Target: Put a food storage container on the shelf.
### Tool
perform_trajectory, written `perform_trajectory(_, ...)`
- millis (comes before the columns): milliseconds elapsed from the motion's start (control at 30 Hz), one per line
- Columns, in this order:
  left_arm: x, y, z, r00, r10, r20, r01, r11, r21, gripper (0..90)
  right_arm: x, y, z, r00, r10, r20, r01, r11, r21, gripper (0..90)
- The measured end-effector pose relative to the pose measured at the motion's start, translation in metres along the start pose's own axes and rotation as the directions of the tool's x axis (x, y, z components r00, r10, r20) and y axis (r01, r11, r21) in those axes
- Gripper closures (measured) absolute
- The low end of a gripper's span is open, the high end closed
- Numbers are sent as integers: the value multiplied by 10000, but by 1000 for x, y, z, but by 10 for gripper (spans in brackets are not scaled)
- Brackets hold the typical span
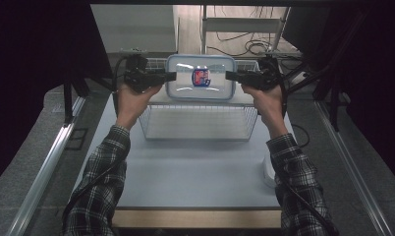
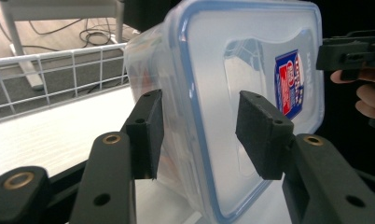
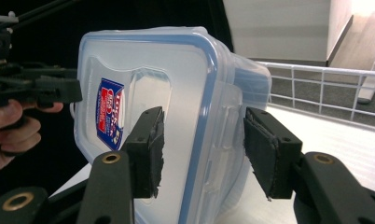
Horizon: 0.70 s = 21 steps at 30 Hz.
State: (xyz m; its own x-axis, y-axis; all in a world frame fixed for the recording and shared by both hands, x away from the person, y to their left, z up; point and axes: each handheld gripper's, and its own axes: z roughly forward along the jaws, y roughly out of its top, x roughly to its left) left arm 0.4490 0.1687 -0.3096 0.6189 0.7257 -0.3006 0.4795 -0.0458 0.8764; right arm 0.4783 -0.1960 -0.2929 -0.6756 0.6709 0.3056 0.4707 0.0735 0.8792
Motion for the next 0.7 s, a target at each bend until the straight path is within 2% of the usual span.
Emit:
perform_trajectory(100,3,-1,3,10000,-24,-11,24,10000,79,538,-3,0,1,9999,106,65,-106,9999,-54,482)
perform_trajectory(200,4,-3,6,9996,130,-255,-121,9992,372,540,-3,1,3,9996,98,249,-97,9999,-46,465)
perform_trajectory(267,5,-5,9,9992,261,-303,-246,9985,495,538,-3,1,5,9980,-47,634,44,10000,39,443)
perform_trajectory(300,5,-5,10,9995,181,-240,-170,9988,450,537,-3,1,5,9963,-140,849,133,9999,89,436)
perform_trajectory(333,5,-6,10,9997,172,-156,-166,9991,388,539,-3,0,7,9918,-308,1239,276,9992,272,434)
perform_trajectory(367,5,-6,10,10000,86,-5,-86,9999,143,556,-5,0,9,9913,-402,1254,363,9988,339,476)
perform_trajectory(400,4,-4,10,9999,-42,101,41,9999,95,564,-5,-1,10,9912,-395,1260,348,9986,392,458)
perform_trajectory(500,0,-2,11,9995,283,-105,-280,9990,351,549,-9,-1,12,9899,-313,1385,268,9991,338,477)
perform_trajectory(600,0,-3,11,9994,322,-135,-316,9984,459,542,-9,-1,12,9894,-269,1425,226,9992,317,486)
perform_trajectory(700,4,-7,10,9983,402,-428,-371,9969,700,540,-7,-1,13,9906,-369,1320,324,9988,365,507)
